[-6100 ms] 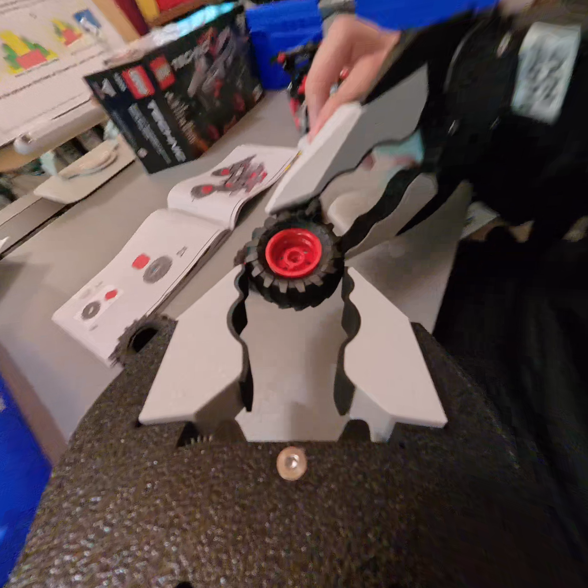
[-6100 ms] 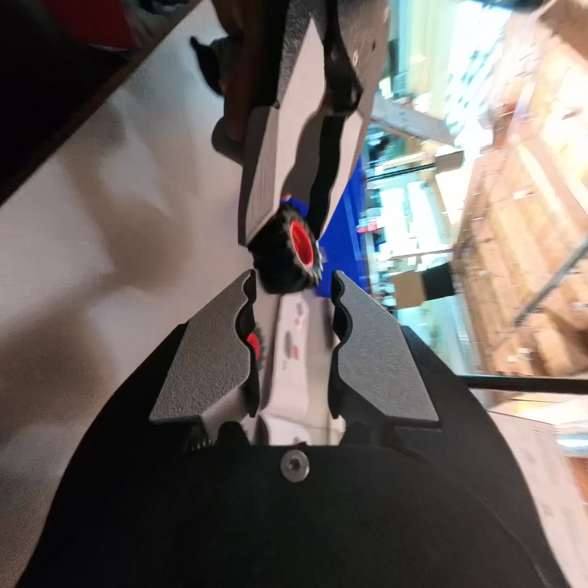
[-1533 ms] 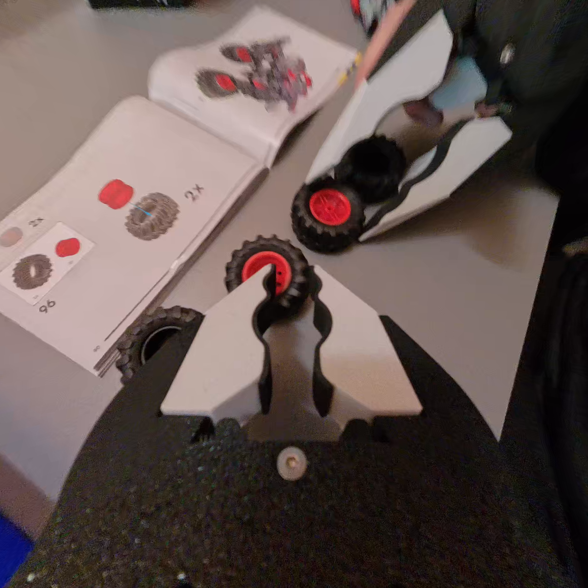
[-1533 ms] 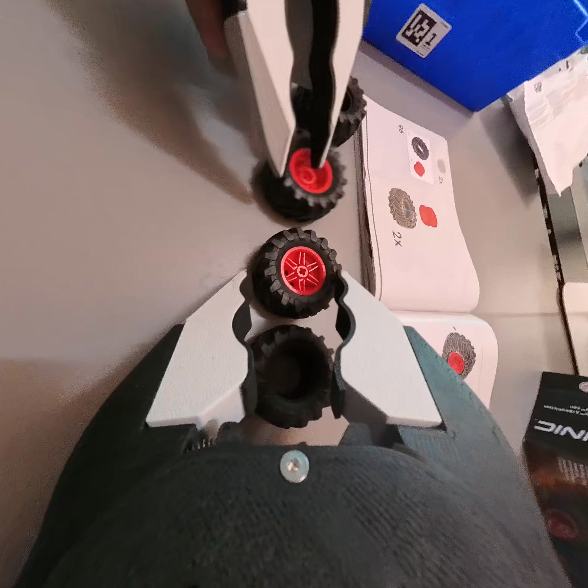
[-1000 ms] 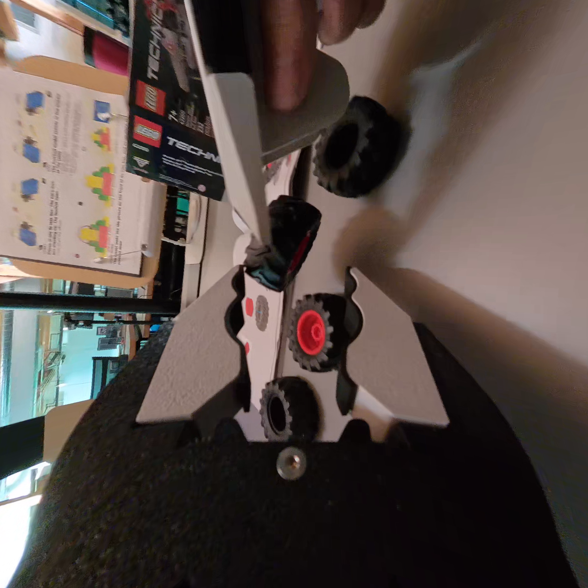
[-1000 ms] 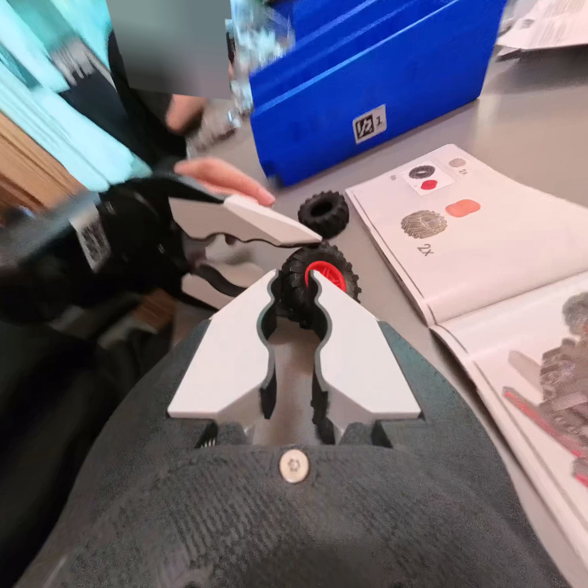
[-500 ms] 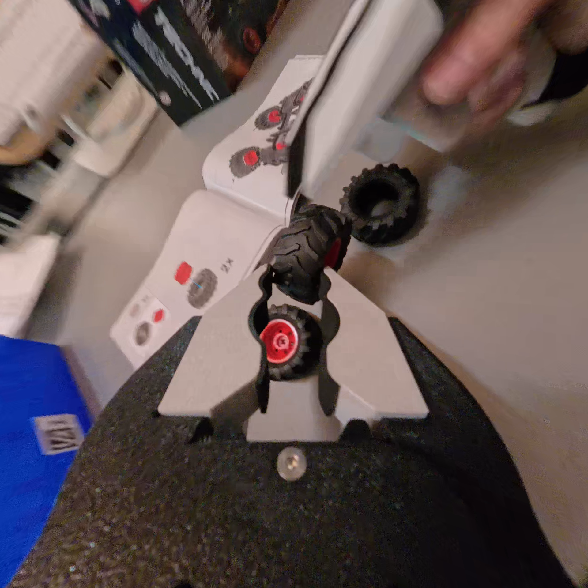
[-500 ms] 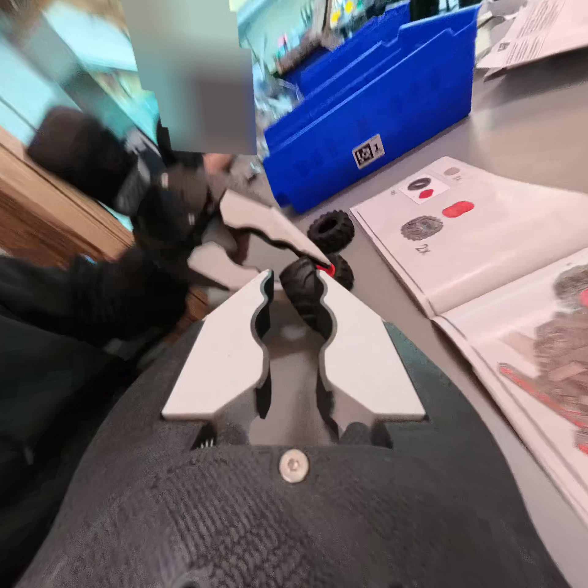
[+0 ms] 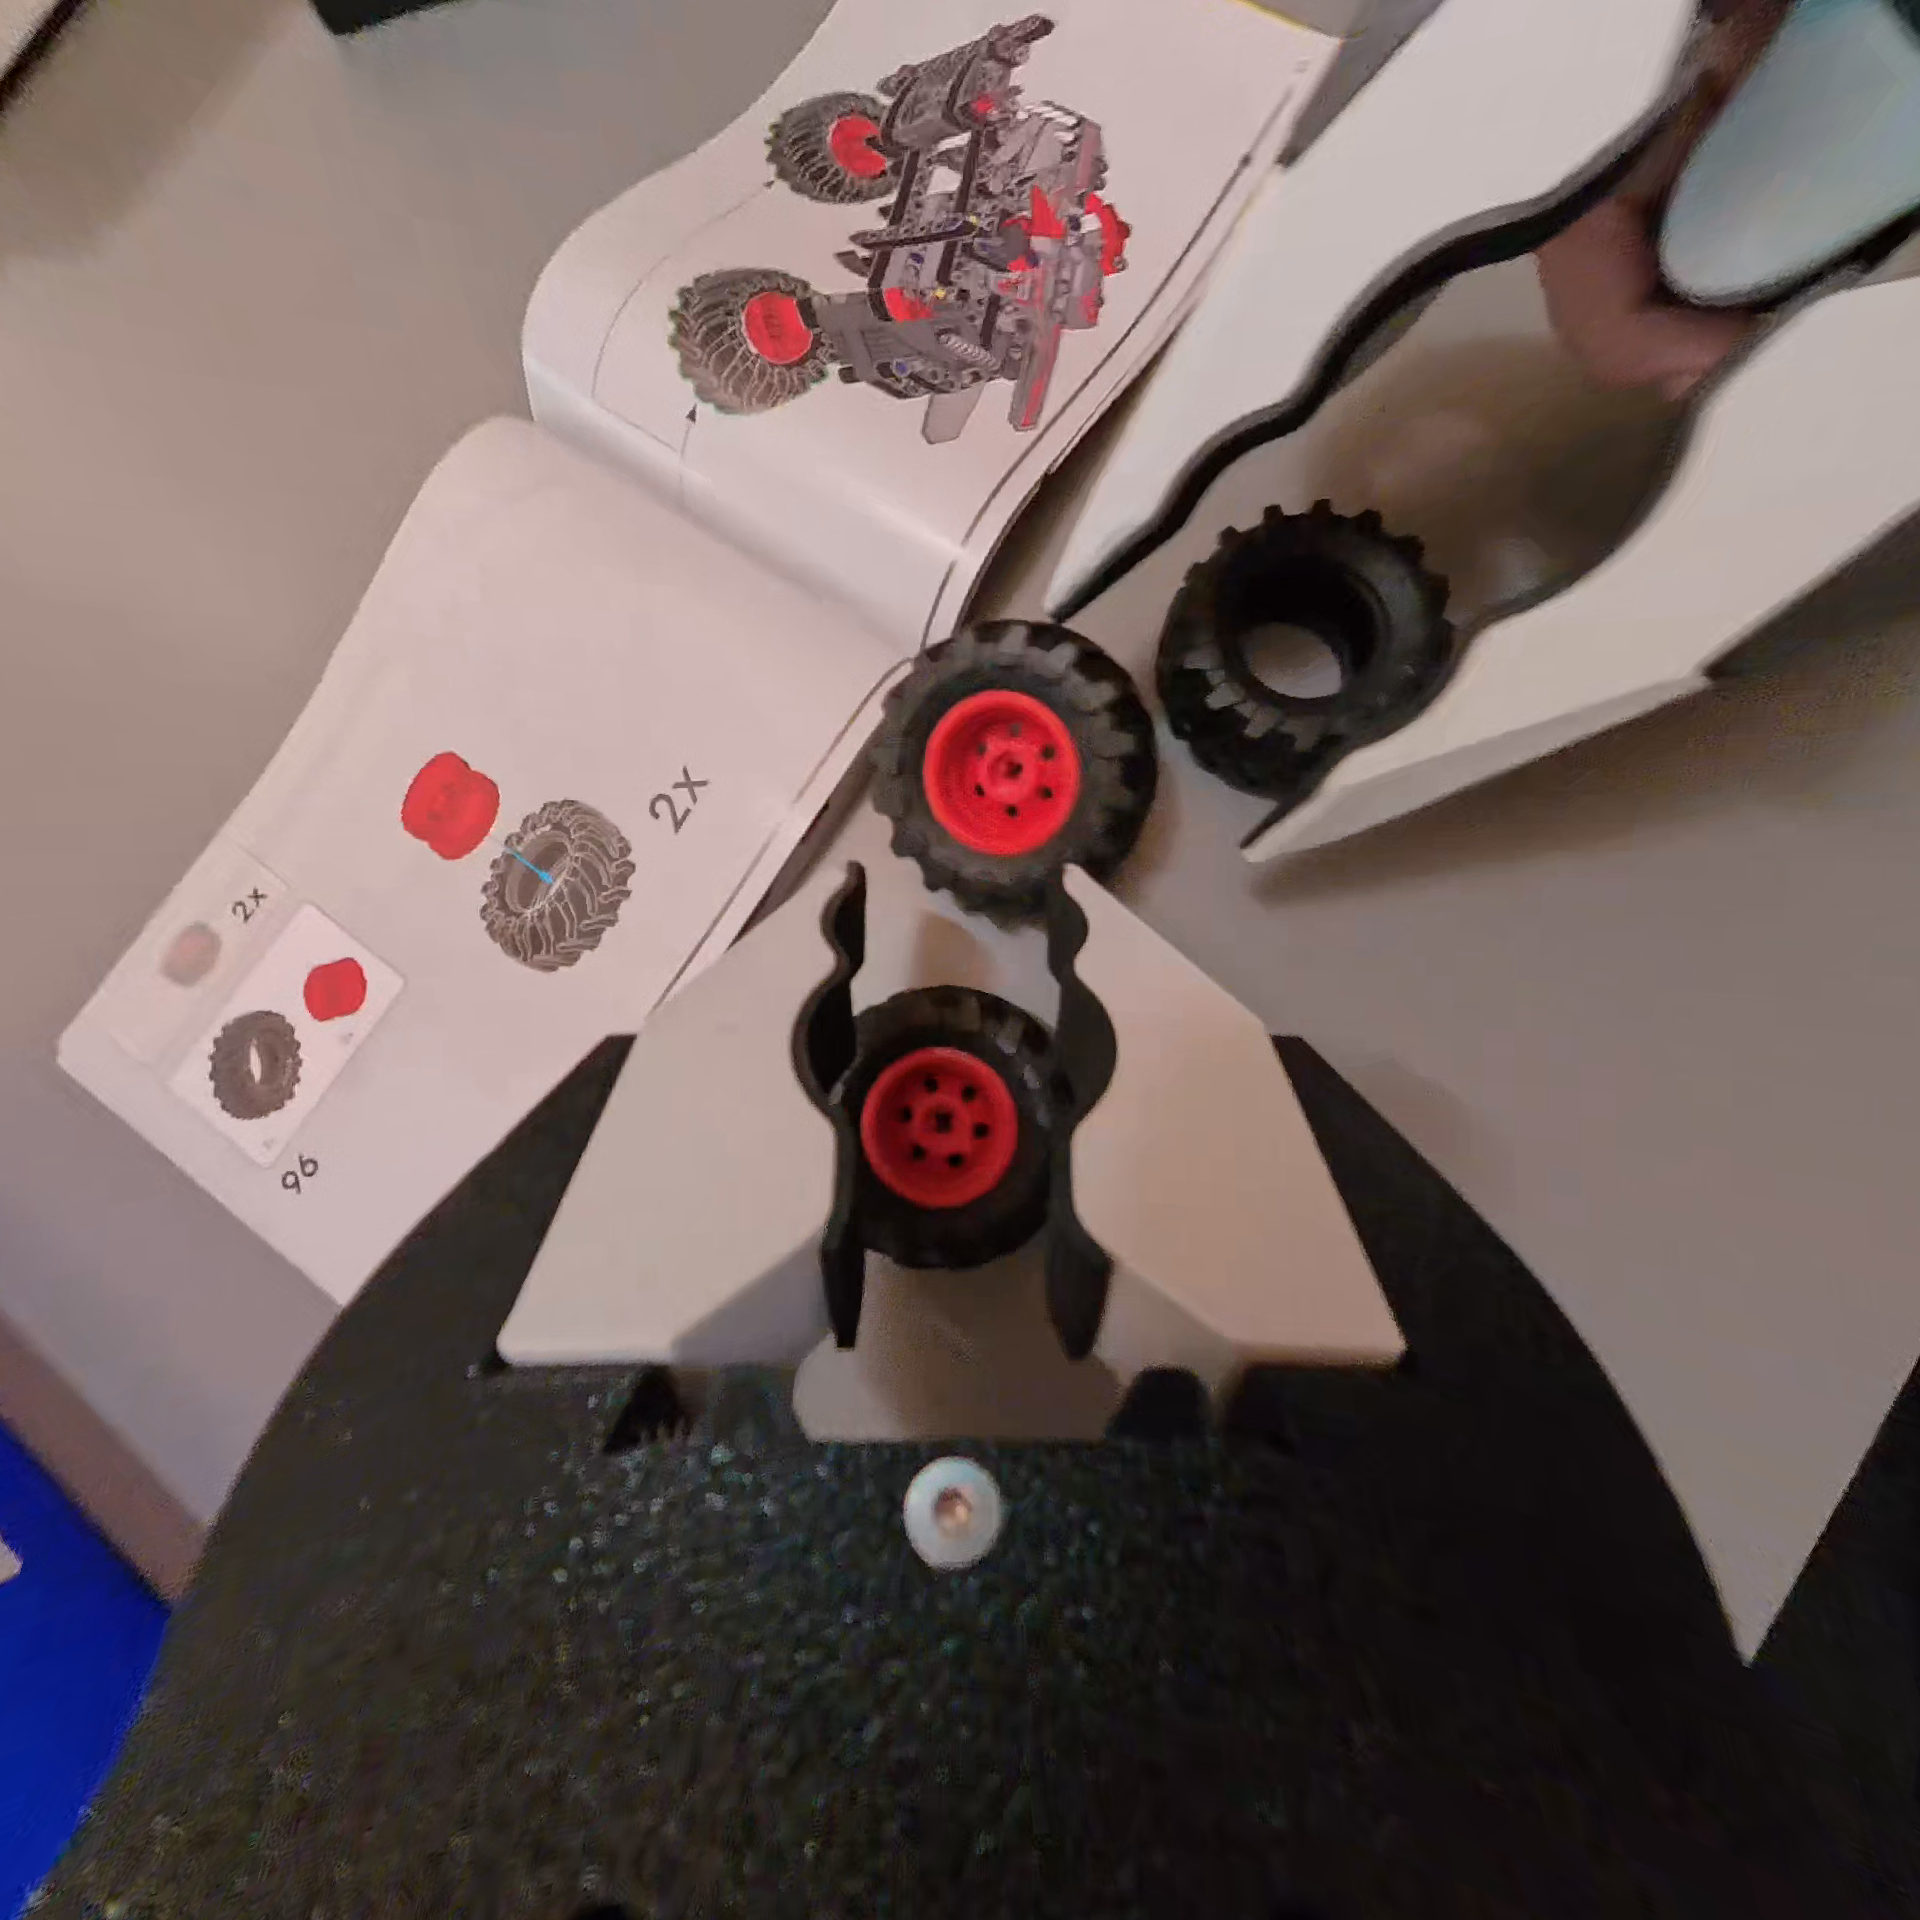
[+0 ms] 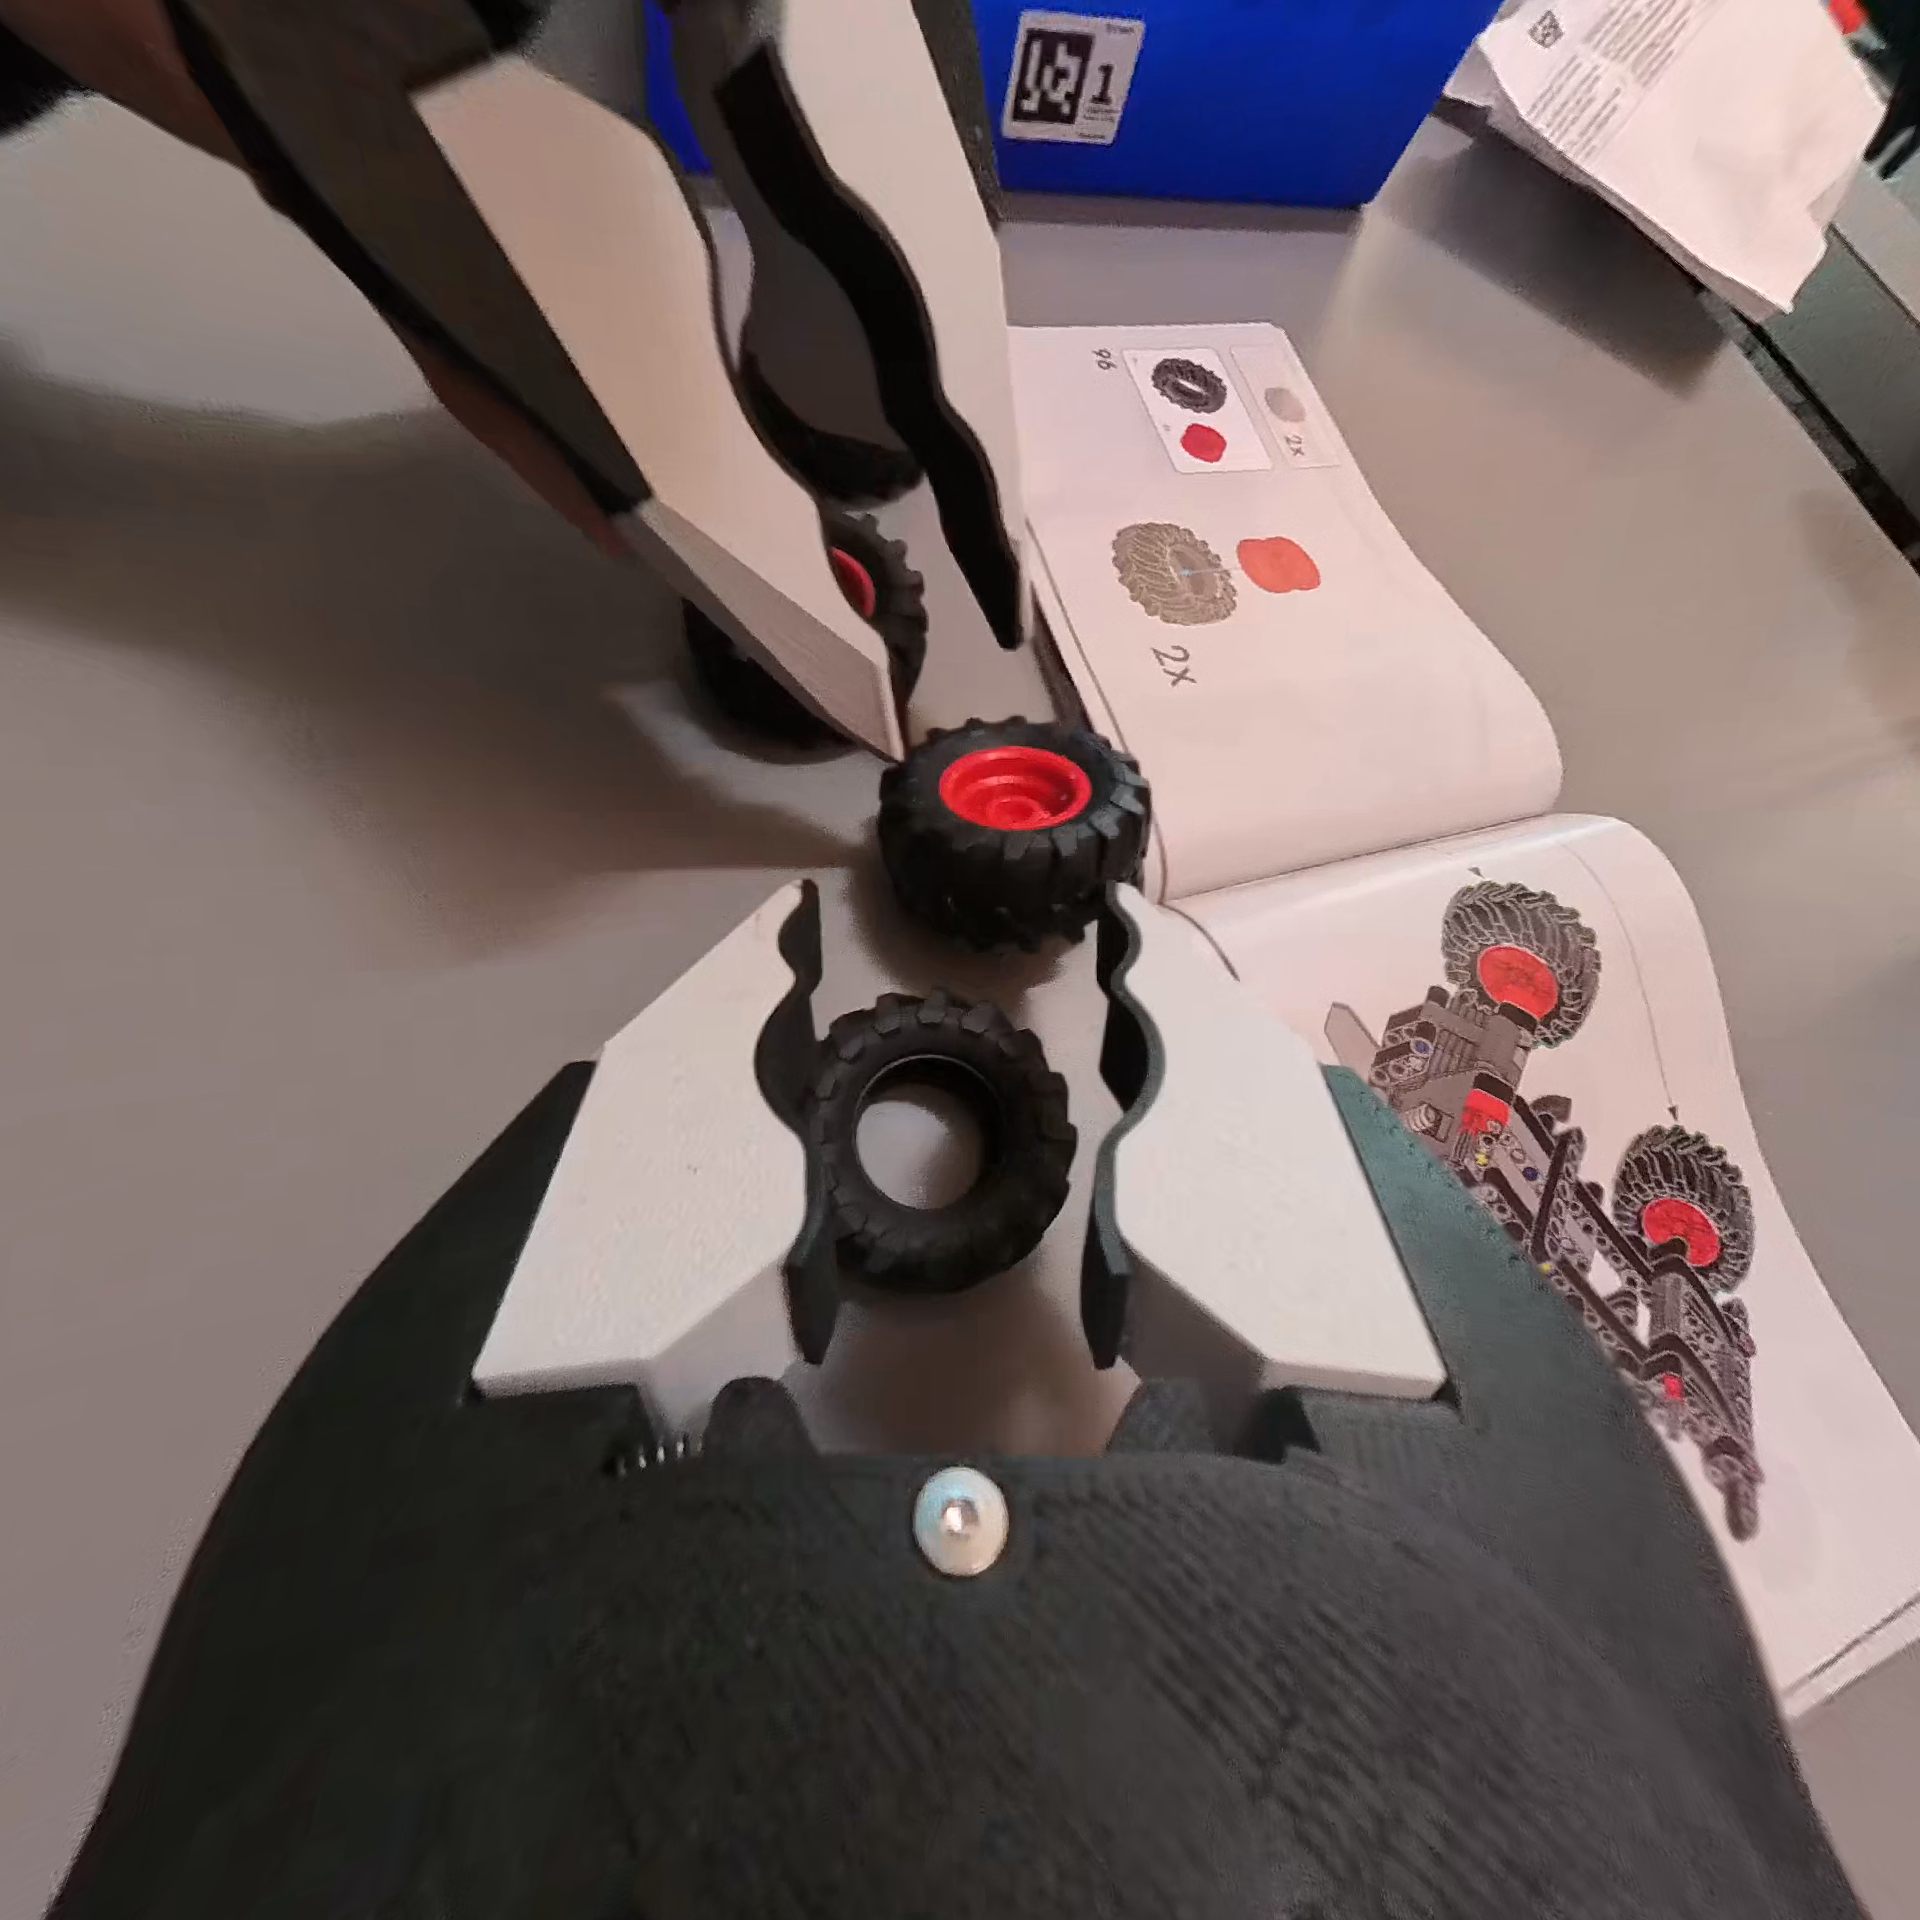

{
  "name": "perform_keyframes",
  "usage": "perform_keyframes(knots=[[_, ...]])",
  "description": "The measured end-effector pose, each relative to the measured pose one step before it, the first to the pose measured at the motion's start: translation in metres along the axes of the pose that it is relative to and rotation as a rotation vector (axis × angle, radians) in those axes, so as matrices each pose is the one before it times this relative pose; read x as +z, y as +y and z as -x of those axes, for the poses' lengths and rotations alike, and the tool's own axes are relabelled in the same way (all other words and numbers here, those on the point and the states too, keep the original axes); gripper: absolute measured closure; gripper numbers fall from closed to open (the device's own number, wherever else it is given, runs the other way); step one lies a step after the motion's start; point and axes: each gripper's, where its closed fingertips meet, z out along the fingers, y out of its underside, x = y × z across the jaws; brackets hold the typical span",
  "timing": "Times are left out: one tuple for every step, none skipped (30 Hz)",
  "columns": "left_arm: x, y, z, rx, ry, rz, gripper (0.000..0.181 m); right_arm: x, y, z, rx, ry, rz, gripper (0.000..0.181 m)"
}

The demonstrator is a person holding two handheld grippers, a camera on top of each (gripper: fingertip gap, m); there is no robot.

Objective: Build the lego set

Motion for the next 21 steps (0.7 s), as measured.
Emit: perform_keyframes(knots=[[-0.00251,0.00042,0.00167,-0.0047,-0.0098,-0.002,0.149,0.00198,0.00123,-0.0014,-0.0044,0.0125,0.0098,0.126],[-0.00386,0.00022,0.00274,-0.0105,-0.0125,-0.0004,0.147,0.00161,0.00124,-0.00017,-0.002,0.0055,0.0099,0.12],[-0.0056,-0.00113,0.00216,-0.0037,-0.0077,-0.0097,0.146,0.00113,0.00183,-0.00015,-0.0056,0.0042,0.013,0.117],[-0.00816,-0.00262,0.00291,0.0003,-0.0101,-0.0208,0.146,0.00101,0.00247,-0.00038,-0.0089,0.0047,0.014,0.118],[-0.01117,-0.00399,0.00536,0.0016,-0.02,-0.0266,0.146,0.00096,0.00265,-0.00002,-0.0092,0.0026,0.0147,0.119],[-0.01467,-0.0053,0.00935,0.0068,-0.0343,-0.0305,0.146,0.00064,0.00203,-0.00008,-0.005,0.0036,0.0115,0.118],[-0.01737,-0.00609,0.01514,0.0121,-0.054,-0.0322,0.146,0.0,0.00044,-0.00014,0.0001,0.0031,0.0031,0.118],[-0.01864,-0.00547,0.02223,0.0109,-0.0751,-0.0276,0.147,0.00026,0.00078,0.00005,0.0011,0.0002,0.0078,0.118],[-0.01798,-0.00291,0.02795,0.0061,-0.085,-0.0146,0.148,0.00014,0.00025,0.00003,-0.003,-0.0004,0.0037,0.118],[-0.01479,0.00184,0.03095,-0.0003,-0.0795,0.0063,0.149,0.00022,0.00026,-0.00003,-0.0018,-0.0001,0.001,0.118],[-0.00977,0.00808,0.0317,-0.0082,-0.065,0.0321,0.149,0.00038,0.00137,0.0,0.0044,0.0001,0.0089,0.117],[-0.00383,0.01515,0.03077,-0.0142,-0.0491,0.0608,0.147,0.00024,0.0038,0.00028,-0.0017,0.0014,0.0291,0.117],[0.00266,0.0206,0.02934,-0.0158,-0.0384,0.0846,0.144,-0.0003,0.00485,0.00034,-0.0153,0.0054,0.0392,0.118],[0.00907,0.02288,0.02614,-0.014,-0.0282,0.0953,0.144,-0.00142,0.00105,-0.00191,-0.0205,0.0218,0.0167,0.115],[0.01484,0.02178,0.02002,-0.0129,-0.0062,0.0907,0.143,-0.00298,-0.00195,-0.00249,-0.0142,0.0243,-0.0044,0.115],[0.01833,0.01733,0.01344,-0.0178,0.0163,0.0707,0.14,-0.00372,-0.00253,-0.00163,-0.003,0.0112,-0.0101,0.116],[0.01896,0.01195,0.00849,-0.0262,0.0314,0.044,0.135,-0.00415,-0.00285,-0.00193,0.0082,0.0072,-0.0133,0.116],[0.01766,0.00767,0.00584,-0.0293,0.037,0.0212,0.133,-0.00452,-0.00303,-0.00262,0.0095,0.0104,-0.0179,0.116],[0.01568,0.0048,0.00652,-0.0312,0.0241,0.0062,0.133,-0.00433,-0.00259,-0.00213,0.0044,0.0107,-0.0168,0.116],[0.01355,0.00347,0.00799,-0.037,0.0064,0.0039,0.129,-0.00403,-0.00234,-0.00151,0.0009,0.0128,-0.0153,0.117],[0.0118,0.00373,0.00746,-0.0357,-0.0007,0.0132,0.125,-0.00382,-0.00246,-0.00053,0.0002,0.0127,-0.0148,0.117]])
